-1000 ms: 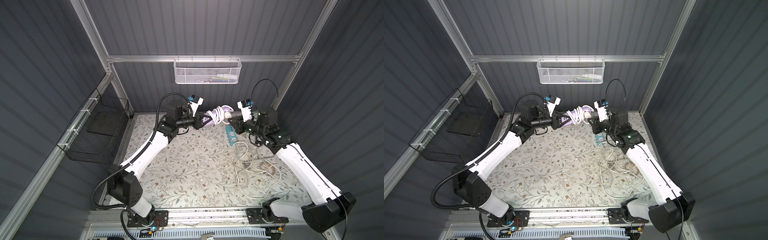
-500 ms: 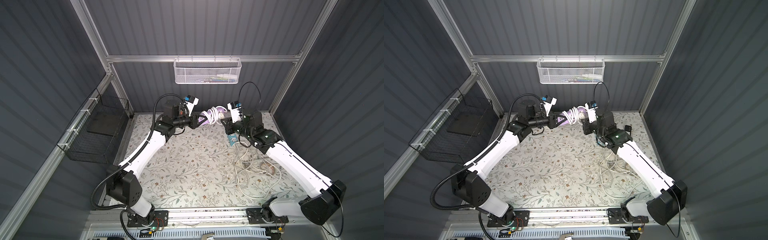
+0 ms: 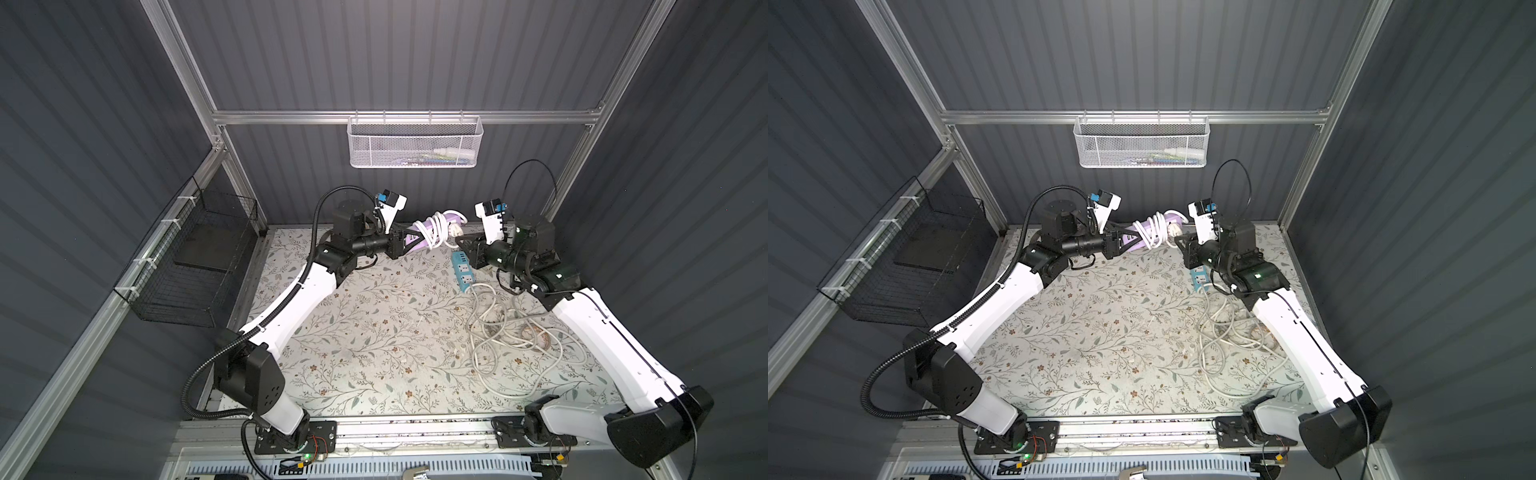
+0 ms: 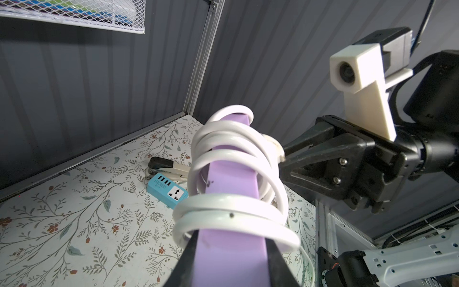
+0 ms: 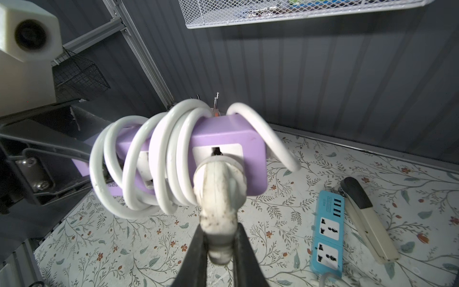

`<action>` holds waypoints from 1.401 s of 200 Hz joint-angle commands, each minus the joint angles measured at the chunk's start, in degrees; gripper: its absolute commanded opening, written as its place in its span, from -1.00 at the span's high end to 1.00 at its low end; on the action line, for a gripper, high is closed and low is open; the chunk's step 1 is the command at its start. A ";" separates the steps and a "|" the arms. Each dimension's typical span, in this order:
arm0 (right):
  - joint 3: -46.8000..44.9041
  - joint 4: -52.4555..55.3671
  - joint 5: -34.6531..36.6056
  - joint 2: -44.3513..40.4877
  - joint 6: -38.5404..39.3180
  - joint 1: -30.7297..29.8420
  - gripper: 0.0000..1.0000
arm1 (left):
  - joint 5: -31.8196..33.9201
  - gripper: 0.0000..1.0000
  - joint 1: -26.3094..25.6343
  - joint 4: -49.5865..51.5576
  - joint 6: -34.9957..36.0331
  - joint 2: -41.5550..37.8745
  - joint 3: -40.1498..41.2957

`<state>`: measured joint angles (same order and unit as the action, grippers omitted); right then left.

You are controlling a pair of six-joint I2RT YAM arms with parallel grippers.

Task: Unwrap the cord wrapped around the power strip
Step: Unwrap the power cord from the power strip.

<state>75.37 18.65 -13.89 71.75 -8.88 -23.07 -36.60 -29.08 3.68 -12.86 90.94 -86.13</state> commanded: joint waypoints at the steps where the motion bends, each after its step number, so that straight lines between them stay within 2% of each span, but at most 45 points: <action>1: 1.68 -1.94 3.69 -0.47 -0.34 -4.11 1.00 | 5.31 1.00 2.19 -0.87 0.83 -0.58 -0.12; 30: 4.79 -1.34 7.00 3.13 1.07 -11.77 1.00 | 5.37 1.00 2.19 -0.96 0.83 -0.58 -0.08; 63: 5.05 -0.82 8.78 3.46 1.52 -12.78 1.00 | 5.57 1.00 2.19 -0.96 0.87 -0.67 0.08; 79: 4.94 0.24 7.19 2.19 1.21 -9.89 1.00 | 5.46 1.00 2.19 -0.96 0.91 -0.59 0.08; 122: 2.15 -0.45 -1.97 -1.67 -1.92 3.84 1.00 | 5.37 1.00 2.19 -0.97 0.84 -0.52 0.06; 142: 2.12 -0.10 -2.14 -1.49 -1.36 5.03 1.00 | 5.31 1.00 2.19 -1.05 0.74 -0.32 -0.02; 164: 1.97 -0.72 -1.58 -1.38 -1.85 2.80 1.00 | 5.27 1.00 2.19 -1.05 0.73 -0.24 -0.03; 197: 5.01 1.15 7.06 2.50 2.22 -8.30 1.00 | 5.22 1.00 2.19 -1.05 0.63 0.03 0.07; 226: 6.86 1.29 9.15 5.26 2.73 -13.10 1.00 | 5.30 1.00 2.19 -1.15 0.62 0.11 0.11; 255: 6.86 2.33 10.99 4.25 3.92 -11.97 1.00 | 5.37 1.00 2.19 -1.05 0.69 0.03 0.15; 280: 5.49 2.45 6.24 1.66 2.01 -4.92 1.00 | 5.47 1.00 2.19 -1.05 0.78 -0.14 0.17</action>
<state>79.96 21.52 0.62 77.47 -6.61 -31.62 -35.53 -26.74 6.94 -12.64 90.56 -85.60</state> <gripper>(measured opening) 0.161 0.328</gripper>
